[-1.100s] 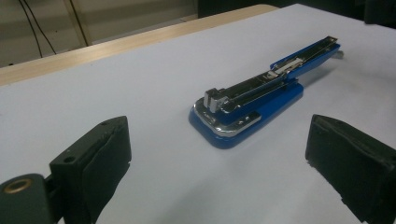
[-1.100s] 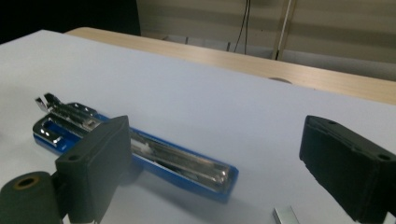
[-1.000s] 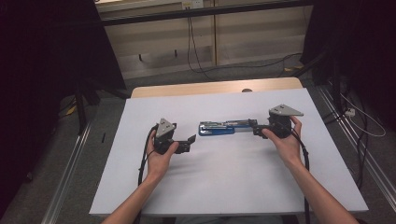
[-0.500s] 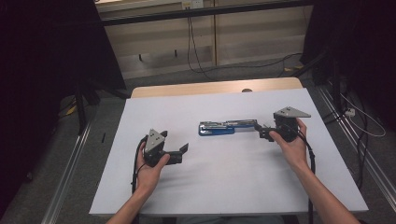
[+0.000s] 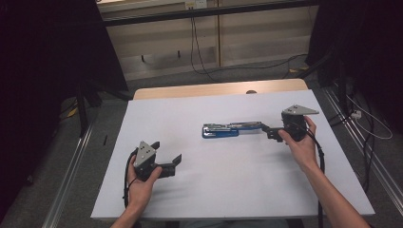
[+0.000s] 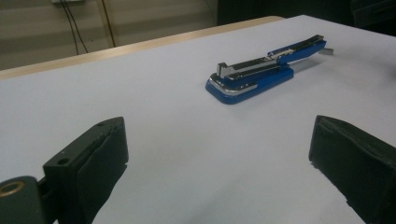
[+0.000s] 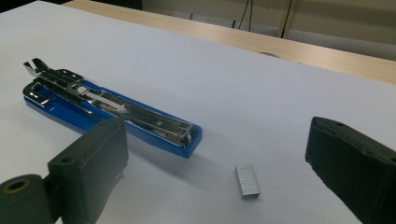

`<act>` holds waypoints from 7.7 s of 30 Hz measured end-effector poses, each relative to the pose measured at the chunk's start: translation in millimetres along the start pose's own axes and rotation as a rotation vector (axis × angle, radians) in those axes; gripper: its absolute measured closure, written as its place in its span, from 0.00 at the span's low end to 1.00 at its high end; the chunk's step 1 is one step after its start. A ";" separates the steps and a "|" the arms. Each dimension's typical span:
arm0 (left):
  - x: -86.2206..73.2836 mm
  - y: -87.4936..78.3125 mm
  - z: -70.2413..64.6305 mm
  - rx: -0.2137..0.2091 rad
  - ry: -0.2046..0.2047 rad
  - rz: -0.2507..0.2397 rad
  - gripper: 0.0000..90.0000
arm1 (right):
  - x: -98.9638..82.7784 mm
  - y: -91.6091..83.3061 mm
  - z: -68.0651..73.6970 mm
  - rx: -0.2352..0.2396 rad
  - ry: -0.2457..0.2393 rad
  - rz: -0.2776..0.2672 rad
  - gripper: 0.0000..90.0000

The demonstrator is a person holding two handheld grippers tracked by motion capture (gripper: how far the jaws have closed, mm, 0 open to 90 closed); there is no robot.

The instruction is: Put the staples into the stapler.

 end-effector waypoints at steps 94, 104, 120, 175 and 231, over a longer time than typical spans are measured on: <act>-7.6 -10.5 0.9 -0.036 0.012 0.025 0.05 | -2.6 50.3 -35.3 0.232 -0.163 0.571 0.74; -8.2 -9.6 -0.7 -0.036 0.013 0.029 0.05 | -3.6 51.8 -33.6 0.244 -0.171 0.583 0.81; -8.5 -8.6 -2.1 -0.041 0.020 0.031 0.05 | -2.3 53.4 -33.3 0.254 -0.150 0.598 0.88; -7.9 -8.3 -0.3 -0.040 0.013 0.031 0.05 | 20.4 23.9 -24.4 0.271 -0.179 0.358 0.88; -7.9 -9.1 -1.5 -0.055 0.008 0.031 0.05 | 65.7 38.7 32.0 0.408 -0.284 0.188 0.88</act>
Point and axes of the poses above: each handheld gripper's, and its own axes: y roughly forward along the jaws, x roughly out of its top, z roughly to its left, the point moved 4 cm from there along y, roughly forward along the jaws, and after that the axes turned 8 degrees about -y, right-handed, at the moved point
